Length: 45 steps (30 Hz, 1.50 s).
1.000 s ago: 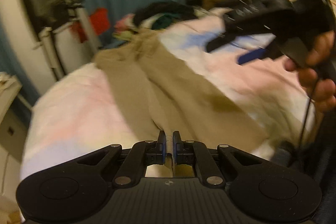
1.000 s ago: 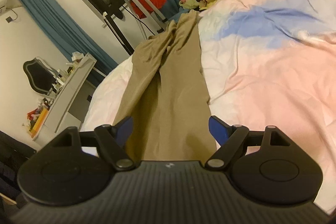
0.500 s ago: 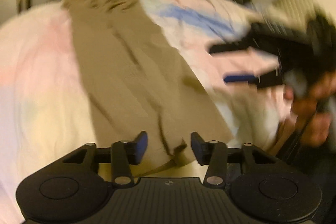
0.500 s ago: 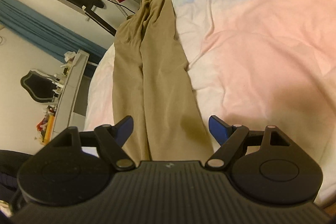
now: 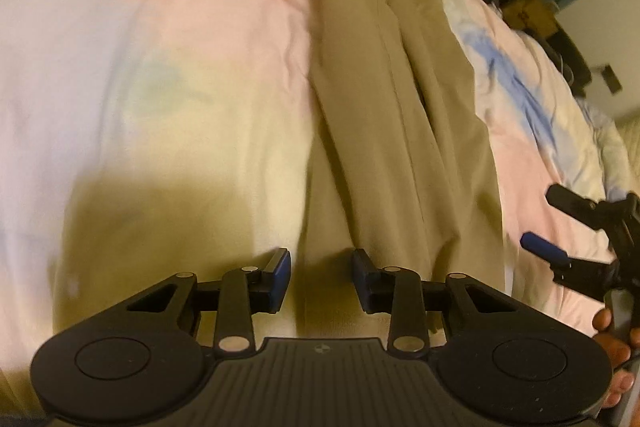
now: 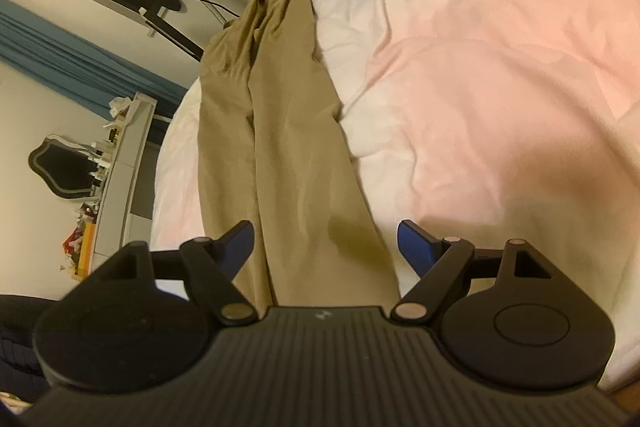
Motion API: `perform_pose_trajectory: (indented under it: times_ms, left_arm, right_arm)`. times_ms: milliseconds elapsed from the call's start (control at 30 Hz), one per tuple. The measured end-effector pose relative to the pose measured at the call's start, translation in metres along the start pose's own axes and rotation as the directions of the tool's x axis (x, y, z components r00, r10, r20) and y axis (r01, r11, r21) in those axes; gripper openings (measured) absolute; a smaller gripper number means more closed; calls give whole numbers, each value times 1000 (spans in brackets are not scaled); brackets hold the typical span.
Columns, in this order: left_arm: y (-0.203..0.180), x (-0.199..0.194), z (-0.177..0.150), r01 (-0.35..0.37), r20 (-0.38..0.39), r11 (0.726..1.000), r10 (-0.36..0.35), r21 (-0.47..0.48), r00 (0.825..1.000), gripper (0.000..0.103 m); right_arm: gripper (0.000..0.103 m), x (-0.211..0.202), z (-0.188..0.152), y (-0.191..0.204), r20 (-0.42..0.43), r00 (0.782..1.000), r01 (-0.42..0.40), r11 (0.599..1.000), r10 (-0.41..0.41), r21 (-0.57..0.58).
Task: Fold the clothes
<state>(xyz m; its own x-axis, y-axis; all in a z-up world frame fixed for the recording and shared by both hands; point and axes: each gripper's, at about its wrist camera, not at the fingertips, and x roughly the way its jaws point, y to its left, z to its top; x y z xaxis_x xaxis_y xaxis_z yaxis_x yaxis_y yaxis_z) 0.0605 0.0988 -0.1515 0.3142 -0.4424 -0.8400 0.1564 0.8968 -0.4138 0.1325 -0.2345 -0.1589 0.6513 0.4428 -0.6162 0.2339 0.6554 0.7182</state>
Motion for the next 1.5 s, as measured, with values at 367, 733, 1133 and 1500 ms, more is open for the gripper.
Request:
perform_pose_trajectory:
  times_ms: [367,733,1133,1500]
  left_arm:
    - [10,-14,-7,38,15,999,-38,-21,999,5]
    - [43,-32,-8,50,55,983,-40,-178,998,16]
    - [42,-2,-6,70,-39,987,-76,-146,996,49]
    - [41,-47,-9,167,66,970,-158,-174,985,6]
  right_arm:
    - [80,14,-8,-11,-86,996,39,999,-38,15]
    - [79,17,-19,-27,-150,989,25,994,-9,106]
    - [80,33,-47,19,-217,961,115,962,-171,-249]
    - [12,-2,-39,38,-223,972,25,979,-71,-202]
